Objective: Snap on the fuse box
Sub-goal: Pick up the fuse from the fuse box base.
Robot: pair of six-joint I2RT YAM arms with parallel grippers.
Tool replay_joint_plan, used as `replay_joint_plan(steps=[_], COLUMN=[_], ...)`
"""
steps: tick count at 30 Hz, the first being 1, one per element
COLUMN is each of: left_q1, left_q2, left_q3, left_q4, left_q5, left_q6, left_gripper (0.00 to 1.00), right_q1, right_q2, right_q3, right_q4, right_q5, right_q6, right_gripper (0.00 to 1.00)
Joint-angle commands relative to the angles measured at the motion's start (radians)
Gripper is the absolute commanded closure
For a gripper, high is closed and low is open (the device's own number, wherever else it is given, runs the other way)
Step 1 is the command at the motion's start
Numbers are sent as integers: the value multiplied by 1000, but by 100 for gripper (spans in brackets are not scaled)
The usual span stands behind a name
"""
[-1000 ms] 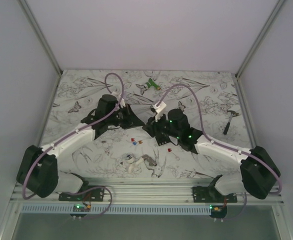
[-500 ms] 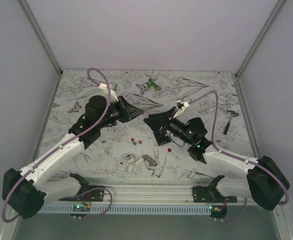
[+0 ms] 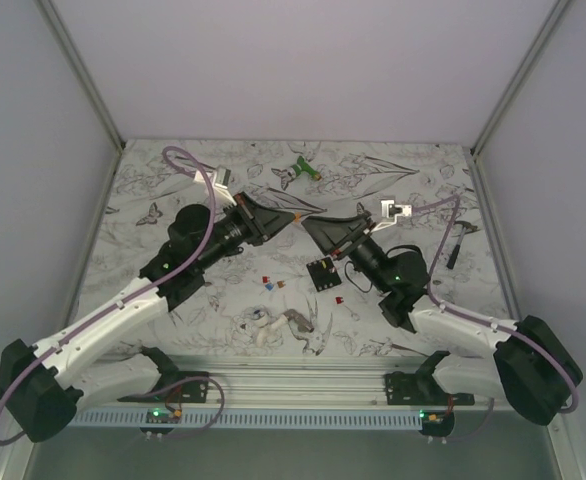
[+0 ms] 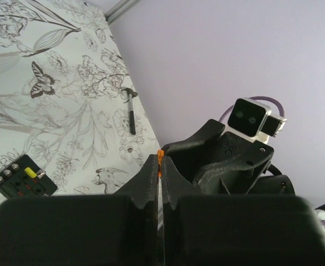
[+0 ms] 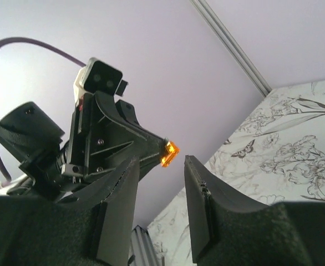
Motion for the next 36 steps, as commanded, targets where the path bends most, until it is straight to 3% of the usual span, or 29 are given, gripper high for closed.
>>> replay_joint_plan(steps=[1, 29, 36], left_q1=[-19, -31, -34], left_q2=[-30, 3, 12], left_q3=[-27, -22, -20], left_q4=[96, 155, 162], left_q5=[-31, 21, 35], left_q6=[-35, -70, -79], left_gripper=[100, 100, 100], right_q1=[-11, -24, -23], right_q2=[-9, 111, 131], right_q3=[0, 58, 64], right_q4=[87, 213, 229], right_q5=[62, -9, -16], right_q6=[62, 164, 175], right_gripper=[57, 73, 82])
